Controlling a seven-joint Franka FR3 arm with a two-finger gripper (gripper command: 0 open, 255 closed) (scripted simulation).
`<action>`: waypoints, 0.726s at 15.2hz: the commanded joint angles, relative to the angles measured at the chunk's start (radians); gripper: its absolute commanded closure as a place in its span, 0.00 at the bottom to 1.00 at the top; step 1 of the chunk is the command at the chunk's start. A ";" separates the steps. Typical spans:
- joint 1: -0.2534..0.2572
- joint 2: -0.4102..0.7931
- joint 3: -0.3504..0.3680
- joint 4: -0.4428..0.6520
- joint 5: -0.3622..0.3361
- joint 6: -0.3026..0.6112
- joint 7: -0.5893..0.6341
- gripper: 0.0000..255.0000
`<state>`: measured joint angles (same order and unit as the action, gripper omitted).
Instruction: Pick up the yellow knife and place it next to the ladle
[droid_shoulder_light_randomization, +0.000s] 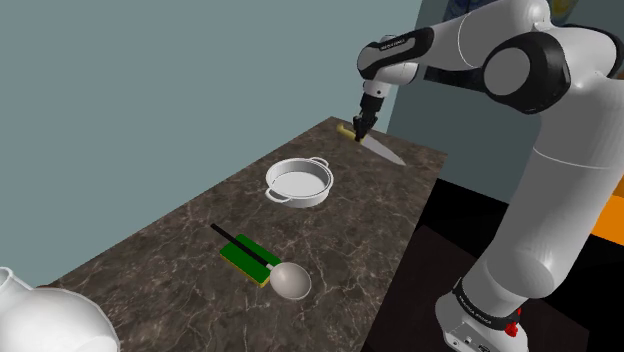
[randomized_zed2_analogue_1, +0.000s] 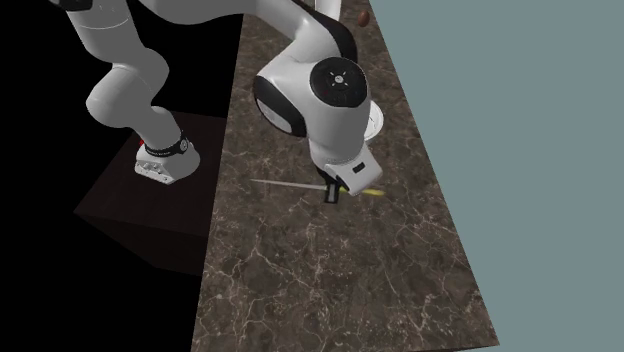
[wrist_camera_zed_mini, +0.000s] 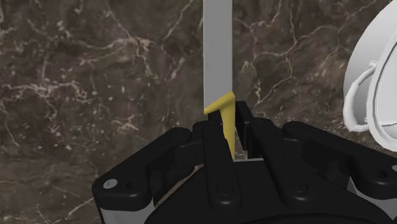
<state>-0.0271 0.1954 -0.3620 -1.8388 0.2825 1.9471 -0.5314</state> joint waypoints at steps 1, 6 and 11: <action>0.001 -0.010 -0.001 0.015 -0.006 -0.024 0.009 1.00; 0.042 -0.119 0.016 -0.095 -0.043 -0.001 0.074 1.00; 0.094 -0.274 0.064 -0.279 -0.087 0.058 0.183 1.00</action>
<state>0.0575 -0.0520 -0.3083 -2.0899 0.2030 1.9984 -0.3714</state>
